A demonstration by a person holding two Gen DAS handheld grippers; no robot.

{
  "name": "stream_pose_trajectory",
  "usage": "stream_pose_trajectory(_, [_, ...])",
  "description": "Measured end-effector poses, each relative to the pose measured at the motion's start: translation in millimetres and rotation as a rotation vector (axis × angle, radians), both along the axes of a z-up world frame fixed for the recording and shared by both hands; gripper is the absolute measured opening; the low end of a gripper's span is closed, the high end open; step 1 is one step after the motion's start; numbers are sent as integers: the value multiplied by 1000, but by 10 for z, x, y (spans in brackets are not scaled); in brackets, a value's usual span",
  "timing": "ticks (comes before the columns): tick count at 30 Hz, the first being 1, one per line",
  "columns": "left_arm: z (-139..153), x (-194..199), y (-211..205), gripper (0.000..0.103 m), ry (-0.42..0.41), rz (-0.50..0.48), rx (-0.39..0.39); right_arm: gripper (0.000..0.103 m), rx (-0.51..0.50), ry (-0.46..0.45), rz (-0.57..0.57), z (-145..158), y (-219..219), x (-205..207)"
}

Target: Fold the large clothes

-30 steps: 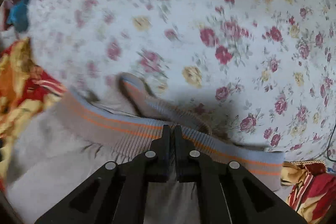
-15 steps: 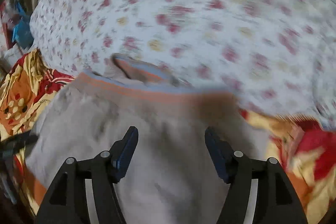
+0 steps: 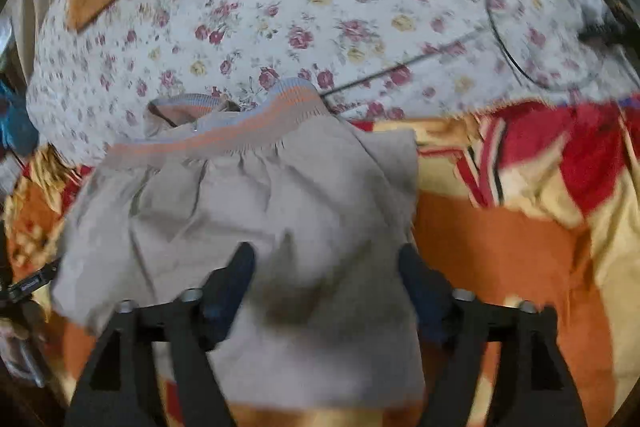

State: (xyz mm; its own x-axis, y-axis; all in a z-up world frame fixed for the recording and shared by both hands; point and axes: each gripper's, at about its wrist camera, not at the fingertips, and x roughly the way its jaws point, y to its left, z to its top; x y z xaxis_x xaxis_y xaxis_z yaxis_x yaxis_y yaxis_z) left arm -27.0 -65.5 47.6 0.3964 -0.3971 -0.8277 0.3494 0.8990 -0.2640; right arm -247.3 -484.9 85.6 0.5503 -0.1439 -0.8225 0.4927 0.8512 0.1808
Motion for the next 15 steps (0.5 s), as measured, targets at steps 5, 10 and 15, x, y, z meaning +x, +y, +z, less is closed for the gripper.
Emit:
stream_pose_trajectory(5, [68,-63,11,91,26,-1,-17,79,22,78,-1,-228,112,-200])
stream_pose_trajectory(10, [83,-116,118,91,59,16,-36,59,94,46,14,-440,137,-311])
stream_pose_trajectory(15, [71,-114,254,91,88,56,-61,7,-81,-1,55,-167,211,-406])
